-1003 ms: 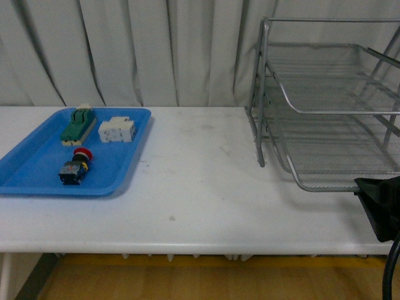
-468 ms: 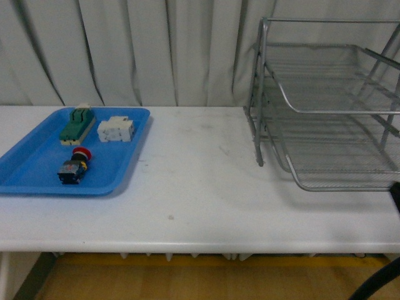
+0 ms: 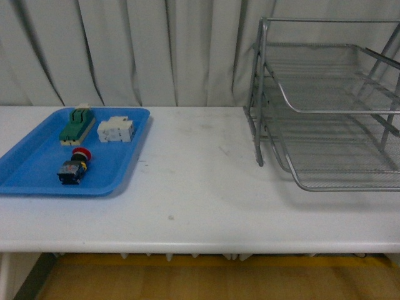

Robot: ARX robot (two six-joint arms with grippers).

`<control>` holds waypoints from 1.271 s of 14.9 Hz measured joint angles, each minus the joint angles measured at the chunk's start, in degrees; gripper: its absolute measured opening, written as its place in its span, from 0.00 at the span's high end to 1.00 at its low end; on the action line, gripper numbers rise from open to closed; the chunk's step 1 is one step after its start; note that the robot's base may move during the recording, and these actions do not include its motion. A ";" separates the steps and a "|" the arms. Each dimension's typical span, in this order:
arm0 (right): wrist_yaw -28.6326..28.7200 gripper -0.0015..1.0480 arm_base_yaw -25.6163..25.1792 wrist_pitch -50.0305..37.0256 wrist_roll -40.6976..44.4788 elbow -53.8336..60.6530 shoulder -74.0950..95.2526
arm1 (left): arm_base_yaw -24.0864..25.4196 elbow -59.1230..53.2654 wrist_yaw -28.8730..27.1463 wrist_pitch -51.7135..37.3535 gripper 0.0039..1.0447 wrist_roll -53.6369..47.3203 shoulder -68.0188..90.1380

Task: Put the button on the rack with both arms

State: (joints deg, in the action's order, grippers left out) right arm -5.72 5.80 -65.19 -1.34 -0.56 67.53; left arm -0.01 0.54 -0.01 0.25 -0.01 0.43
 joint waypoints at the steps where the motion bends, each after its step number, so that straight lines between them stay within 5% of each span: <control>1: 0.39 0.98 -0.72 3.82 0.61 0.02 -5.01 | 0.00 0.00 0.02 -0.02 0.06 0.00 0.00; 4: 4.92 0.98 -6.05 13.62 0.98 0.07 -15.74 | 0.00 0.00 -0.04 0.00 0.06 0.00 0.00; 10: 5.55 0.98 -6.08 35.78 0.98 -0.04 -37.48 | 0.00 0.00 0.00 -0.02 0.06 0.00 0.00; 19: 5.55 0.98 -6.08 48.15 0.98 -0.04 -50.62 | 0.00 0.00 0.00 -0.02 0.06 0.00 0.00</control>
State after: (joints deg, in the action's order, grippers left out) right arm -0.16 -0.27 -17.04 -0.36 -0.60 16.91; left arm -0.01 0.54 -0.01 0.23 -0.01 0.43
